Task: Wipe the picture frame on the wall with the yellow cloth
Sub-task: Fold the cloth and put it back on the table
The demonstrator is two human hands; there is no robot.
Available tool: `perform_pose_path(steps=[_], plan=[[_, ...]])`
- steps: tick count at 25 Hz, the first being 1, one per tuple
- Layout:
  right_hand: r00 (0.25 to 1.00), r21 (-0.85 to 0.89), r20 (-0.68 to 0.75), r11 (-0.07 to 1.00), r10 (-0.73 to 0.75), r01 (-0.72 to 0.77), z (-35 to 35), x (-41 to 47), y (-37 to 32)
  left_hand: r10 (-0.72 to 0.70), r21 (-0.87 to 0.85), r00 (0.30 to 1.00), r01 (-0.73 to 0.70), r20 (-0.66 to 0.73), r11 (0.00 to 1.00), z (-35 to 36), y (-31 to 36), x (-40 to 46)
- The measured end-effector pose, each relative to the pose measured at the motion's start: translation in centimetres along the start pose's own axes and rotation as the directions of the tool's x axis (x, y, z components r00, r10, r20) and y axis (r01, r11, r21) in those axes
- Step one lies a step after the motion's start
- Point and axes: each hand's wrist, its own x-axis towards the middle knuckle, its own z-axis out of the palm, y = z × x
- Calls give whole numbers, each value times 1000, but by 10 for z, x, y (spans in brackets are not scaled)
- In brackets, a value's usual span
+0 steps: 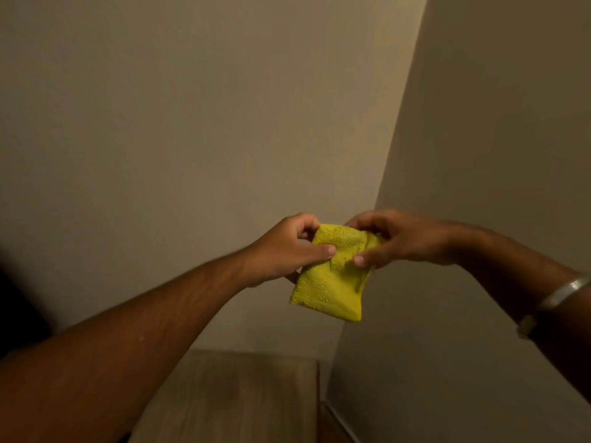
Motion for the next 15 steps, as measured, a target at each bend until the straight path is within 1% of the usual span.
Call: perform_pose_path(steps=[2, 3, 4, 5, 6, 7, 8, 9, 10, 11, 13, 14, 15], plan=[[1000, -230, 18, 973, -13, 16, 29, 37, 23, -99, 27, 995, 98, 28, 995, 12, -38, 1], [999, -313, 38, 950, -11, 23, 47, 52, 40, -147, 53, 988, 145, 40, 988, 18, -62, 0], [998, -351, 58, 936, 0, 20, 66, 63, 59, -190, 74, 981, 187, 37, 980, 25, -88, -2], [997, -318, 72, 948, 31, -7, 90, 74, 86, -241, 69, 970, 239, 26, 969, 35, -121, -5], [994, -202, 77, 978, 77, -60, 116, 83, 116, -287, 38, 958, 286, 11, 957, 46, -155, -10], [986, -26, 91, 990, 138, -136, 148, 89, 149, -339, -14, 941, 339, -4, 941, 59, -192, -18], [973, 137, 116, 967, 200, -215, 180, 93, 180, -391, -57, 920, 389, -16, 919, 73, -227, -28], [954, 266, 154, 919, 257, -290, 221, 96, 213, -457, -118, 889, 452, -17, 884, 92, -266, -42], [935, 341, 190, 873, 298, -347, 263, 96, 245, -516, -175, 856, 506, -13, 844, 114, -306, -59], [919, 378, 207, 839, 337, -392, 306, 93, 275, -573, -222, 819, 557, -13, 800, 137, -345, -77], [850, 400, 265, 751, 455, -526, 392, 82, 327, -711, -276, 703, 678, -25, 681, 182, -419, -120], [799, 375, 308, 706, 517, -601, 436, 76, 353, -771, -296, 637, 733, -14, 612, 206, -458, -143], [758, 315, 328, 691, 564, -650, 480, 68, 380, -815, -330, 580, 771, 9, 544, 233, -500, -168]])
